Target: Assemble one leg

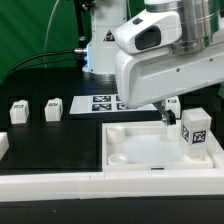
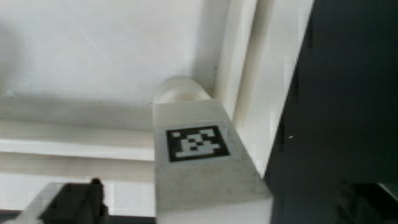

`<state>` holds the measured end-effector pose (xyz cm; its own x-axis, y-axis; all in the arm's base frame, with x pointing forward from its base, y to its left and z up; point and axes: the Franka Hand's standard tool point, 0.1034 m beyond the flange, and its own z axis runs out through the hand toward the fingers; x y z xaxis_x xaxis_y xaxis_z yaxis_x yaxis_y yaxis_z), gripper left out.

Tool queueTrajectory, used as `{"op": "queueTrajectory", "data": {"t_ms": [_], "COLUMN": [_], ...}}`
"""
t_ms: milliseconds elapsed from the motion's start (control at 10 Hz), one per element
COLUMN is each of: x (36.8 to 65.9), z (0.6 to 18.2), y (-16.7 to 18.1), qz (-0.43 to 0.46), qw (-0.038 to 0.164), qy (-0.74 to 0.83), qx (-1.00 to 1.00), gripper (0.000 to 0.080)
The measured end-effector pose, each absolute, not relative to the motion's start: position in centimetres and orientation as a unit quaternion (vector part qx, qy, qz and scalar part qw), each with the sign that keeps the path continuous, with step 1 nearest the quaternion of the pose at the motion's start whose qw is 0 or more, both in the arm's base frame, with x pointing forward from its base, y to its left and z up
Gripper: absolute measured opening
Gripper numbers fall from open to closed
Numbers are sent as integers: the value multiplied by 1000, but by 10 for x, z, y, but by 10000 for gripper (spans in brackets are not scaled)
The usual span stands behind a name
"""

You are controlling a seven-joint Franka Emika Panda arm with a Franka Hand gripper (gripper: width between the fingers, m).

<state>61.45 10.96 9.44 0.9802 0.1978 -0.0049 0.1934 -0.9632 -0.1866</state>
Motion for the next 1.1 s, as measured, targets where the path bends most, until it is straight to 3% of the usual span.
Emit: {"op": "queueTrajectory", "data": {"t_ms": [700,800,900,1000,1100], "x": [624,622,622,623,624], "z": [90,88,88,88,88], "y": [108,107,106,105,104], "qz": [7,7,7,1,-1], "qw": [94,94,94,93,93], "qy": [-99,-100,-105,-120,-127], "qx": [-991,-990,-990,-988,-987], "gripper": [634,461,461,295,295]}}
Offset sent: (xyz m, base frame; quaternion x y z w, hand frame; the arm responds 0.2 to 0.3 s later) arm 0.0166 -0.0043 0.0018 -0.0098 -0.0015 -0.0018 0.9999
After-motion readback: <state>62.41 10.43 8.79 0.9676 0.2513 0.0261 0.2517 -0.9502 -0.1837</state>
